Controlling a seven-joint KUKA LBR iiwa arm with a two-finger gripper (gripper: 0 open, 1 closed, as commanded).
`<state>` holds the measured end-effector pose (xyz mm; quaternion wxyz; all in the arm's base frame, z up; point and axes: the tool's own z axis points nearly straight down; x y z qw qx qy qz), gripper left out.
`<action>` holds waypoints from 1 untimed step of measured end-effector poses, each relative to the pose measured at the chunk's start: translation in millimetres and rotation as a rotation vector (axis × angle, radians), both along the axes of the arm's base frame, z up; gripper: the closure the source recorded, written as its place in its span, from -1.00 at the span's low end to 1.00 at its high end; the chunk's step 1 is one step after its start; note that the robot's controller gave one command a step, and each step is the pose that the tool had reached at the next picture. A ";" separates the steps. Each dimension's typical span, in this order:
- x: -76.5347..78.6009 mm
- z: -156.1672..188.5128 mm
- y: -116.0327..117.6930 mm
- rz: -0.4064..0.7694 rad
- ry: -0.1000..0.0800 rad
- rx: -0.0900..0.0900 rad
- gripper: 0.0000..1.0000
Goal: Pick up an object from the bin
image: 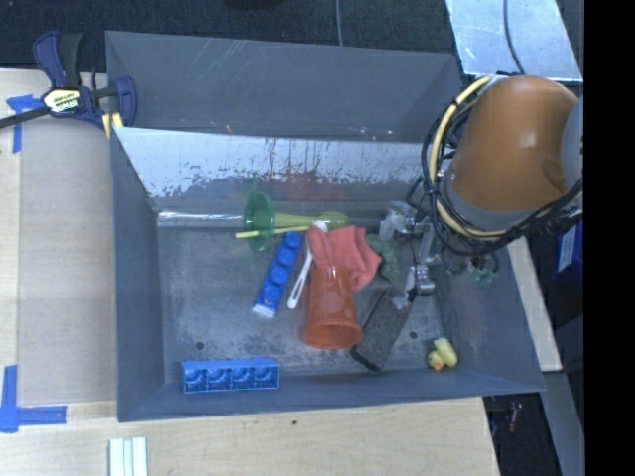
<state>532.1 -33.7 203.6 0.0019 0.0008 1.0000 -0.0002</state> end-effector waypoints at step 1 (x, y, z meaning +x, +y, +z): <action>4.2 -52.0 2.9 -0.067 -0.006 0.000 -1.00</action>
Offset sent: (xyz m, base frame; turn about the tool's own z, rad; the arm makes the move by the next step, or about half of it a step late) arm 0.0346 -0.0216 -0.1281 -0.0411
